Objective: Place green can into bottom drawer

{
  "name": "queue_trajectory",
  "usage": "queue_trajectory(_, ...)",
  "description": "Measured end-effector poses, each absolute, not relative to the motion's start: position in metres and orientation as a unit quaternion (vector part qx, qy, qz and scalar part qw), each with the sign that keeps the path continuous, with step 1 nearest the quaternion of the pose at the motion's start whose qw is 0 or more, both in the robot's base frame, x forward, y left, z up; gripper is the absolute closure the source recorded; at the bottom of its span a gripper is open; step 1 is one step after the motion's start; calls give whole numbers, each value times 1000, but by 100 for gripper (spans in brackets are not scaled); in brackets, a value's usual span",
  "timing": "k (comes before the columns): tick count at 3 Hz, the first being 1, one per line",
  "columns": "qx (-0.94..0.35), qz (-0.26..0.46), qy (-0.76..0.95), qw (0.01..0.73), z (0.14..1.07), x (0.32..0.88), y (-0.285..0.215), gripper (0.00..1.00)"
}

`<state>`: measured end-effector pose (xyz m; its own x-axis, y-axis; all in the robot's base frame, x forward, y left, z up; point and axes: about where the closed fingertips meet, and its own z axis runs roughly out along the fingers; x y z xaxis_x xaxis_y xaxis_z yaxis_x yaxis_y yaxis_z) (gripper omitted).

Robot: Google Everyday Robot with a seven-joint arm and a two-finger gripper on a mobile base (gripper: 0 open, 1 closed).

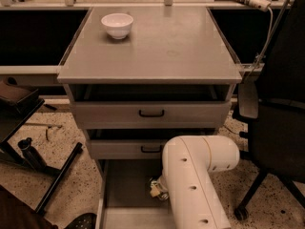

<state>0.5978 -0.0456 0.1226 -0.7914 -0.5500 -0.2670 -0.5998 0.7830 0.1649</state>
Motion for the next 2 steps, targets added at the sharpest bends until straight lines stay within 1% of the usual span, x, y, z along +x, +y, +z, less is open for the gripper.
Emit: queue_trajectory(2,-306,121,939,103,123,598,-46,37)
